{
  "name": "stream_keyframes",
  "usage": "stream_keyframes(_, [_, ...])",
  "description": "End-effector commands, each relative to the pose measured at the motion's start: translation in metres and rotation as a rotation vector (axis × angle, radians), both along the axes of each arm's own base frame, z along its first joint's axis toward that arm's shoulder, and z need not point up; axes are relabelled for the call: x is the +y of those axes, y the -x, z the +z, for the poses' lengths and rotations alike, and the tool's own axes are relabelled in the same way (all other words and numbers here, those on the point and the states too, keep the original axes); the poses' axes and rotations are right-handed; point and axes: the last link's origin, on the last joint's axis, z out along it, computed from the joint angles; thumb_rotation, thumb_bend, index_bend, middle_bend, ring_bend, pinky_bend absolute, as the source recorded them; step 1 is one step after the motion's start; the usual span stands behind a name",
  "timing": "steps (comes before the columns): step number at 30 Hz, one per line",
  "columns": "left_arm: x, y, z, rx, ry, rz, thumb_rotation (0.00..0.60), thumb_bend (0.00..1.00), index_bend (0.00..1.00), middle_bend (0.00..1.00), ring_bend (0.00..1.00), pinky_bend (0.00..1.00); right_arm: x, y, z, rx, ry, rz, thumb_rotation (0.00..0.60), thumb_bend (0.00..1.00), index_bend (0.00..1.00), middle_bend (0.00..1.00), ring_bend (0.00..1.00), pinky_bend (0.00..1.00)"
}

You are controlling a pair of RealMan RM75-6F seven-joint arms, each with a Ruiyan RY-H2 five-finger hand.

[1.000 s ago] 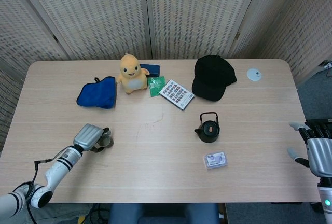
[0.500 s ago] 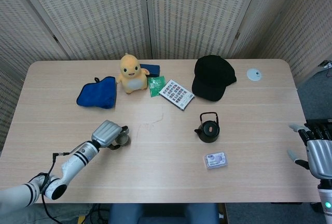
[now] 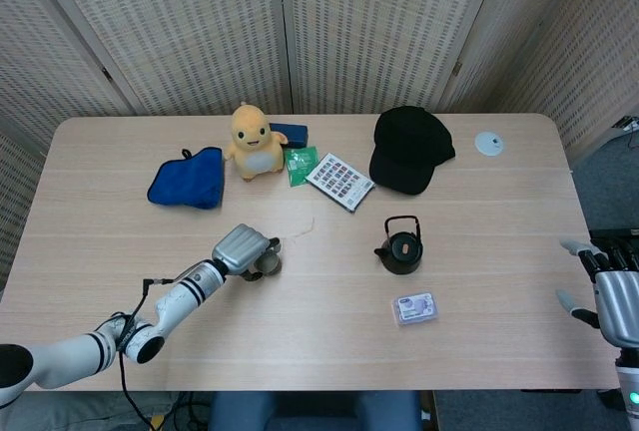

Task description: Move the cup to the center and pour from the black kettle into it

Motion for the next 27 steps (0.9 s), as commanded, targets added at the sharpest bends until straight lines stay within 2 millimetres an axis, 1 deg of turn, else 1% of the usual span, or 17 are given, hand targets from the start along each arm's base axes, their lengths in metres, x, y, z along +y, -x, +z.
stream_keyframes(1, [0.005,-0.007,-0.005,-0.002,0.005,0.004,0.6,0.27,0.42,0.84,0.95,0.97,0.0,0.0,0.001,0.0,0.003,0.0,0.6,0.16,0.27,0.35,0.2,0.16])
stream_keyframes(5, [0.009,-0.011,-0.009,0.001,0.009,0.006,0.6,0.27,0.42,0.84,0.95,0.97,0.001,0.001,0.002,0.002,0.006,-0.001,0.6,0.16,0.27,0.35,0.2,0.16])
stream_keyframes(8, [0.012,-0.019,-0.016,0.001,0.017,0.004,0.6,0.27,0.42,0.84,0.95,0.97,0.002,0.001,0.003,0.003,0.011,-0.003,0.6,0.16,0.27,0.35,0.2,0.16])
stream_keyframes(27, [0.016,-0.061,-0.047,-0.027,0.052,-0.035,0.6,0.27,0.42,0.84,0.95,0.97,0.008,0.004,0.008,0.002,0.023,-0.015,0.6,0.16,0.27,0.35,0.2,0.16])
